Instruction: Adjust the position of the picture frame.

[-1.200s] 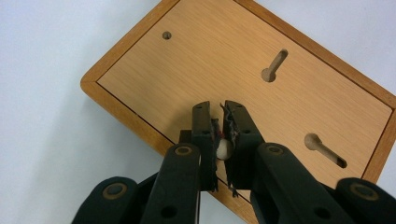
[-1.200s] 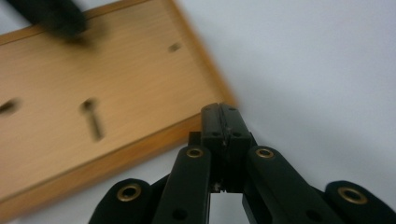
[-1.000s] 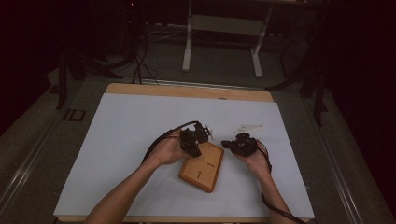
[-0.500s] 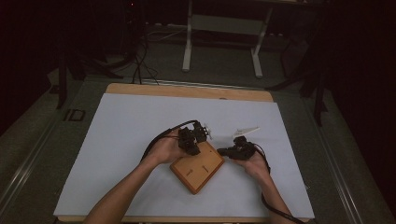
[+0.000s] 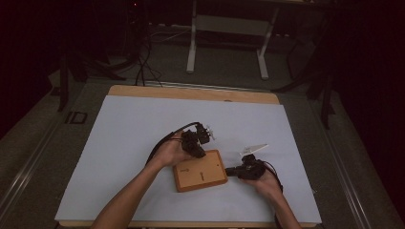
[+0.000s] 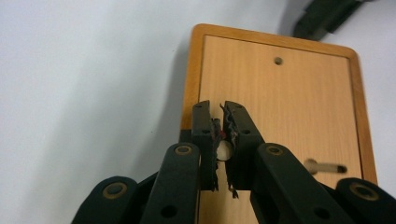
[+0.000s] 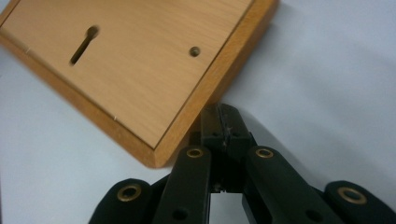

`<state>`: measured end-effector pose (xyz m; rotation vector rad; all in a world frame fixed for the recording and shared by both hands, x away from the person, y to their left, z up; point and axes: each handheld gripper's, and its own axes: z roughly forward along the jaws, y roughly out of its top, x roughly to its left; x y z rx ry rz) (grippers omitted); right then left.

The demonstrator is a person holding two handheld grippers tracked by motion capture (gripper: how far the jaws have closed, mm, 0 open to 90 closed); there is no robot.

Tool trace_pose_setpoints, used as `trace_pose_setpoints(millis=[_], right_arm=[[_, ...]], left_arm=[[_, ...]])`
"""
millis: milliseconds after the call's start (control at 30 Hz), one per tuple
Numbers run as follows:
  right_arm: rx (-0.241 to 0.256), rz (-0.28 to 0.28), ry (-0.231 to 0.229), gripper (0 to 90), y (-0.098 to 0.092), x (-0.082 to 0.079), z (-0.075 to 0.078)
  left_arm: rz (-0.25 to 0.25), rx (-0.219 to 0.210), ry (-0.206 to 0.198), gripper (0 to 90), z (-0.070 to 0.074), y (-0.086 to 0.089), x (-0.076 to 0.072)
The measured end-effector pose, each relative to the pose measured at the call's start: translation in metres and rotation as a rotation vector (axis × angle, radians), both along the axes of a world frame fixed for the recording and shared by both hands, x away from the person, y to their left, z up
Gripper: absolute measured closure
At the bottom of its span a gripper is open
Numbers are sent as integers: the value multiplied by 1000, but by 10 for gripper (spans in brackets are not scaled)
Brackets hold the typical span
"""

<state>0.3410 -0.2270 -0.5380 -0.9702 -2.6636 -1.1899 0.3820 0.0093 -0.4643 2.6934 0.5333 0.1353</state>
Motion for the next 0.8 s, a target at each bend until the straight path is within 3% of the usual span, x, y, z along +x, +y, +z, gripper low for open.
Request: trace_pose_setpoints(millis=[200, 800], right_arm=[[-12, 28, -4, 898, 5, -7, 1], [-2, 48, -11, 898, 10, -11, -1]], left_arm=[[39, -18, 37, 842, -10, 4, 9], [71, -41, 62, 841, -20, 10, 17]])
